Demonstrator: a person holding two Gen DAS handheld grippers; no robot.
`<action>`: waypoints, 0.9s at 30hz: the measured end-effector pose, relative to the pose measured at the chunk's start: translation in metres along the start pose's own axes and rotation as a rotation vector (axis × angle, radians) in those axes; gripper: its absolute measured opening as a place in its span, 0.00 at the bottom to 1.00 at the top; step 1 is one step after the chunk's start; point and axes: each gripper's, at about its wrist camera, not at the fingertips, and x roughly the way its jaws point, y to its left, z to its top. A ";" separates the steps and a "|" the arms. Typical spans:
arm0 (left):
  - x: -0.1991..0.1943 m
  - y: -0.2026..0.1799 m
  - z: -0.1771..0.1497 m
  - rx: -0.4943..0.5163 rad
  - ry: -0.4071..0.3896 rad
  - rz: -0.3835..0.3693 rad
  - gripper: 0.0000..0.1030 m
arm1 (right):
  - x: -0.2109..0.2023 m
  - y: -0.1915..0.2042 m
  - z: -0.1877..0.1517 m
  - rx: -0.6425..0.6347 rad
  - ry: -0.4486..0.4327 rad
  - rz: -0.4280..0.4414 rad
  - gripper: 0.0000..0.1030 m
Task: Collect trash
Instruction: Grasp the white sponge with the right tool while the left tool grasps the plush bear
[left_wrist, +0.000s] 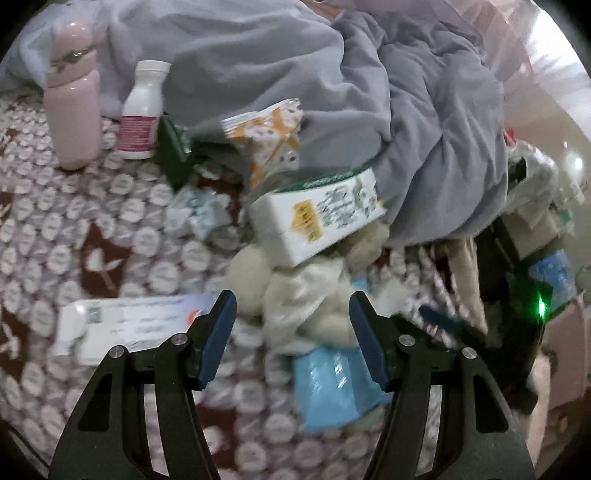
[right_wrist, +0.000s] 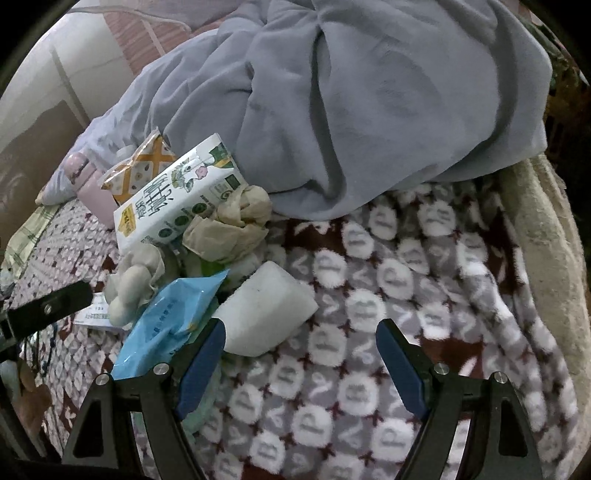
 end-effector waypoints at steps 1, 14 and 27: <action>0.005 -0.003 0.003 -0.015 -0.002 -0.003 0.61 | 0.001 -0.001 0.000 0.005 0.002 0.013 0.79; 0.040 0.000 0.007 -0.033 0.040 -0.002 0.35 | 0.039 0.000 0.016 0.106 0.051 0.113 0.73; -0.030 -0.007 -0.010 0.068 -0.011 0.003 0.01 | -0.031 0.014 -0.002 0.047 -0.084 0.146 0.41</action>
